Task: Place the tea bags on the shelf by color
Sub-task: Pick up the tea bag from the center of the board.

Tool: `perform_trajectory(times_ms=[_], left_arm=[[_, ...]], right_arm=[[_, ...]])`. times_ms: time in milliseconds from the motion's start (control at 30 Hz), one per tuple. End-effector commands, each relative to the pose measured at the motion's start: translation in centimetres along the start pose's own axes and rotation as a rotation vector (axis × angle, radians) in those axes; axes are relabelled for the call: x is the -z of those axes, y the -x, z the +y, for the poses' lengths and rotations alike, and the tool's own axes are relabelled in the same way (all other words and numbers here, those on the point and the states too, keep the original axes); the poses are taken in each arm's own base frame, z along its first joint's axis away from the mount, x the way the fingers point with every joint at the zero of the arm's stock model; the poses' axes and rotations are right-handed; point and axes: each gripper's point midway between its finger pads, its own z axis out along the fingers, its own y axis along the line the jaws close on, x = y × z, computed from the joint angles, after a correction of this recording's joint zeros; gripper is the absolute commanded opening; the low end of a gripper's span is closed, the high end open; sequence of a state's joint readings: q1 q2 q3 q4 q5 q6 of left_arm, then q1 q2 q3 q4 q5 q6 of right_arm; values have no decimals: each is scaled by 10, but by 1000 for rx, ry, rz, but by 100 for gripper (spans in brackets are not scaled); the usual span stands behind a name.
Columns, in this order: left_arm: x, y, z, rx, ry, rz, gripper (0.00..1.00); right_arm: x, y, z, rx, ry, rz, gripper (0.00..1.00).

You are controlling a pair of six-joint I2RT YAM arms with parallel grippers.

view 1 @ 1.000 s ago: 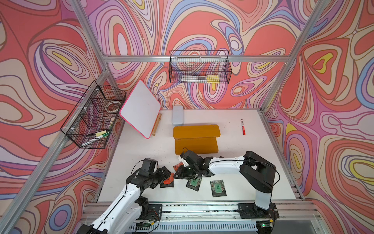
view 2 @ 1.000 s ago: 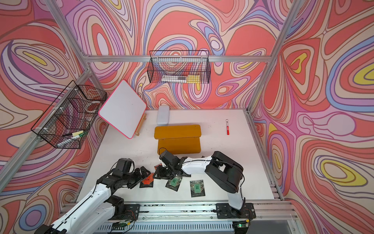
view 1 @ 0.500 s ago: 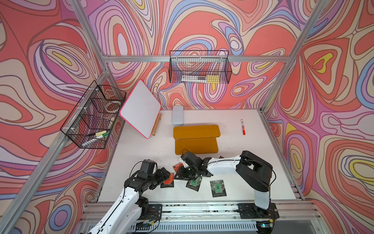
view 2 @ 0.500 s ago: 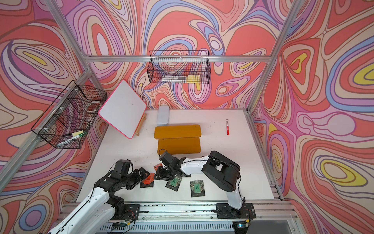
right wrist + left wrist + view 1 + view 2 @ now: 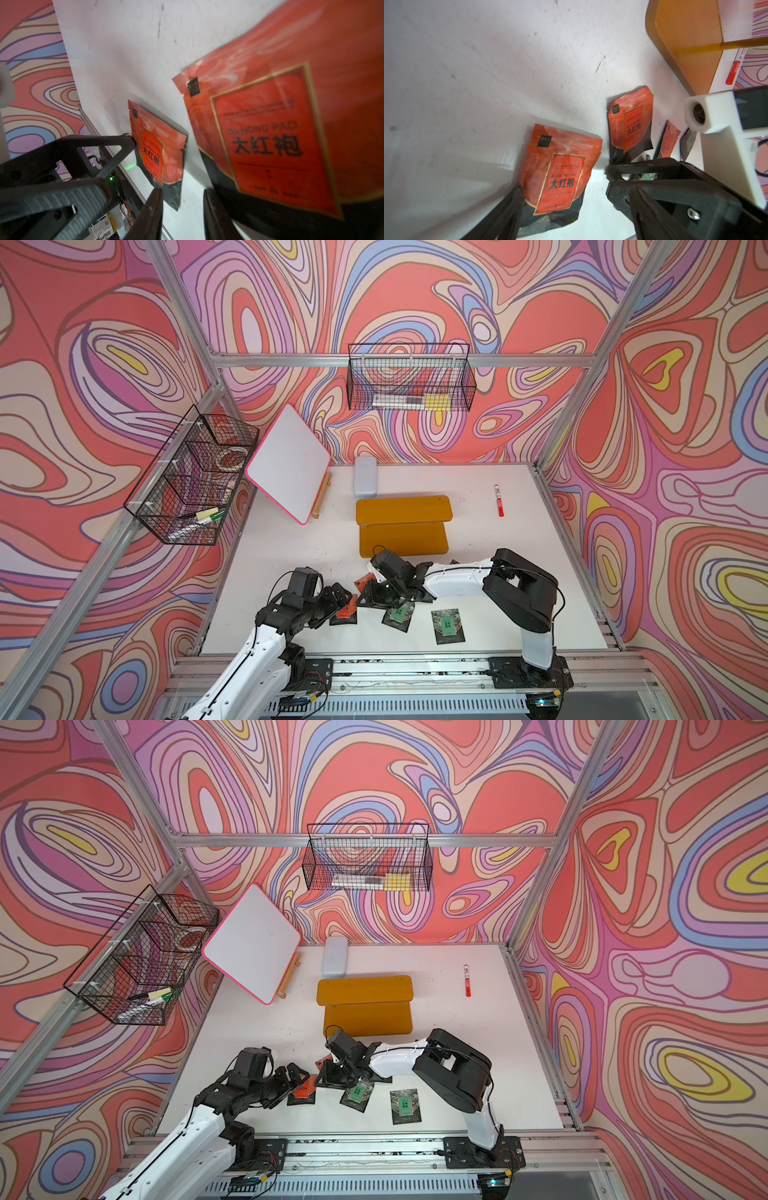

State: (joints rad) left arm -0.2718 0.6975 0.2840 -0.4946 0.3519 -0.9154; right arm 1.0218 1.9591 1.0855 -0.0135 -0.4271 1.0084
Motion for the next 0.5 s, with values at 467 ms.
perform_trajectory(times_ms=[467], left_arm=[[-9, -8, 10, 19, 7, 18, 84]], right_arm=[[-14, 5, 1, -42, -5, 4, 35]])
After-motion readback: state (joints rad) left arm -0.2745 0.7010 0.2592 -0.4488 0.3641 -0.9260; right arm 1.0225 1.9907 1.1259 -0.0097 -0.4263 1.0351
